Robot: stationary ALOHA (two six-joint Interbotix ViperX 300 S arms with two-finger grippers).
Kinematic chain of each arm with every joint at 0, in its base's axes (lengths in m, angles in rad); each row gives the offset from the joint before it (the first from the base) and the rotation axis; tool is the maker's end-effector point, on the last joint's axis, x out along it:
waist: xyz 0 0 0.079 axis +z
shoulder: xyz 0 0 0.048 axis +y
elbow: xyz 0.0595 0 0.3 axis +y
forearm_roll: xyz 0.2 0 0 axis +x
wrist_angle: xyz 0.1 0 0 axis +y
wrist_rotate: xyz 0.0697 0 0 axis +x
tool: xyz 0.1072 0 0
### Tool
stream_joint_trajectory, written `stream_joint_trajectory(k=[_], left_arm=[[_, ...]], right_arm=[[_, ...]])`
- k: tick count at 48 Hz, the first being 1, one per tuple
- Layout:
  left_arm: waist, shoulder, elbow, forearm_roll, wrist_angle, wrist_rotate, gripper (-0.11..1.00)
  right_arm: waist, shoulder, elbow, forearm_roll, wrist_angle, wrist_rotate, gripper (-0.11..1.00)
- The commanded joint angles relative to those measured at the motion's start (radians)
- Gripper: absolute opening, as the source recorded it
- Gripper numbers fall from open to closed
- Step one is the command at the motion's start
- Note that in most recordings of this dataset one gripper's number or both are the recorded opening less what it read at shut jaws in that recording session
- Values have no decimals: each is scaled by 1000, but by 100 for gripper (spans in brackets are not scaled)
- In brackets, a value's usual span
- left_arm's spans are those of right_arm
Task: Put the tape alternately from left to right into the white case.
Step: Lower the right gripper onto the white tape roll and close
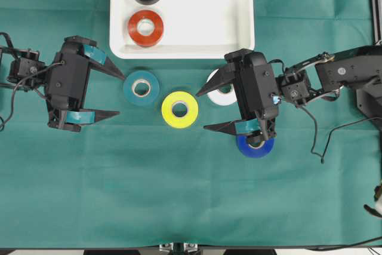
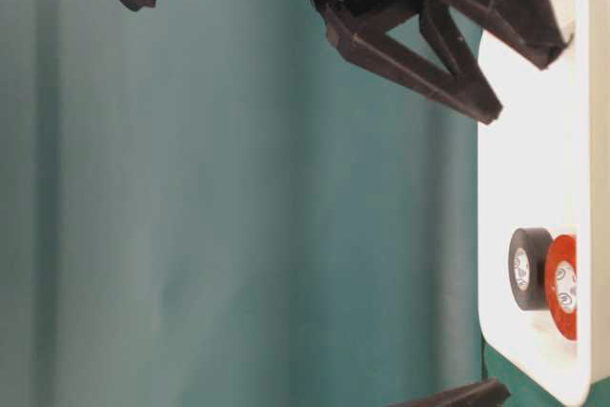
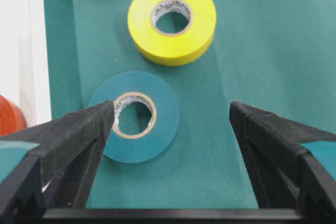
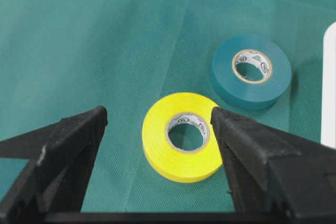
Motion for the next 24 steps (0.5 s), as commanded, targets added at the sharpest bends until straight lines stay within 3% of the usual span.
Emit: stream_joint_trajectory(k=[1,15,24], left_arm=[[-2,-14,-11,-2,-8,-2,68],[-3,-12,-11,-3,-8,-2,68],[-5,-8,-11,-3,-8,-5,68]], right_arm=[[3,-8,-8,2,-5,2,84],[3,-8,5,2,-5,6,84],[3,-9,17,2,14,43,84]])
